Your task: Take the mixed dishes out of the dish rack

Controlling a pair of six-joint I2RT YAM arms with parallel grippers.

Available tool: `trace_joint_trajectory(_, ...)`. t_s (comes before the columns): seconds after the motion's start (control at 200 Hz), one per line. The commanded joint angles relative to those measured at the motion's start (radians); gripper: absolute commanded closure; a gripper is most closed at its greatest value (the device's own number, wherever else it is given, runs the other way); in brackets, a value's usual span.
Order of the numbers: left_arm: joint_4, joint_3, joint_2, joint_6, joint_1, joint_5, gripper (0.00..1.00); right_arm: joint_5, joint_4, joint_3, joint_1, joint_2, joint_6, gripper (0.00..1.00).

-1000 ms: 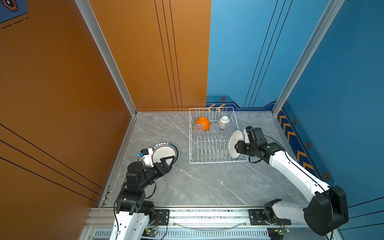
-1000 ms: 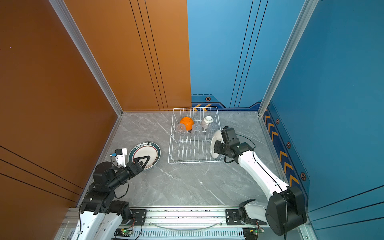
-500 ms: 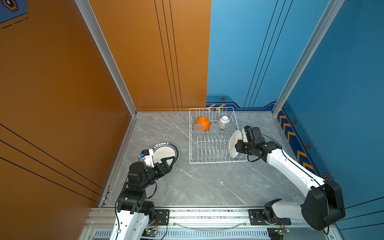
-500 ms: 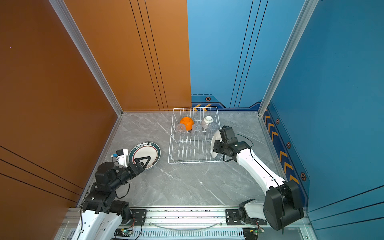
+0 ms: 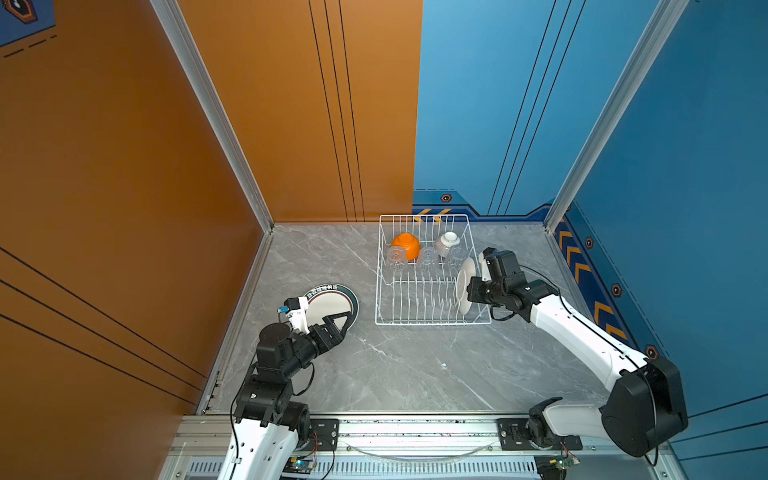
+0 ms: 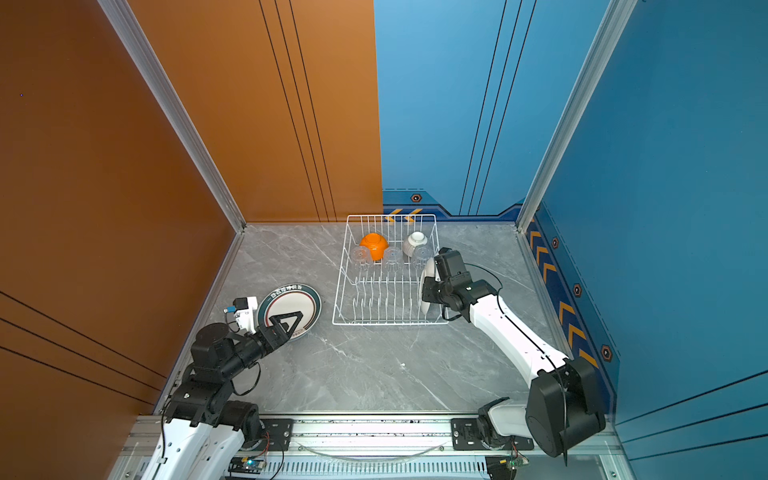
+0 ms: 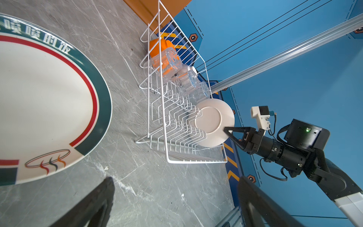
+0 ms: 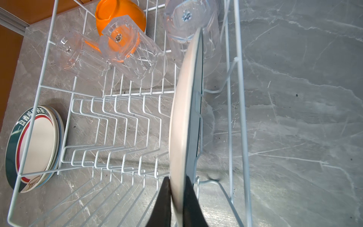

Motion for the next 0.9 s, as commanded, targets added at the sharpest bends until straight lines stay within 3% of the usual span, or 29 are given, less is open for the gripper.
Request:
trace_joint_trajectory(0.0, 0.012, -0.002, 0.000, 0.000, -0.008, -0.004, 0.02, 0.035, 0.017, 0.064, 0.013, 0.000, 0.046, 0.99)
trace_joint_trajectory(0.325, -0.013, 0.027, 0.008, 0.022, -0.008, 0.016, 0.02, 0.002, 0.017, 0.114, 0.045, -0.025, 0.087, 1.00)
trace_joint_trajectory(0.896, -0.006, 0.030, 0.055, 0.039, -0.058, -0.059, 0.02, -0.051, 0.077, 0.158, 0.094, -0.039, 0.159, 1.00)
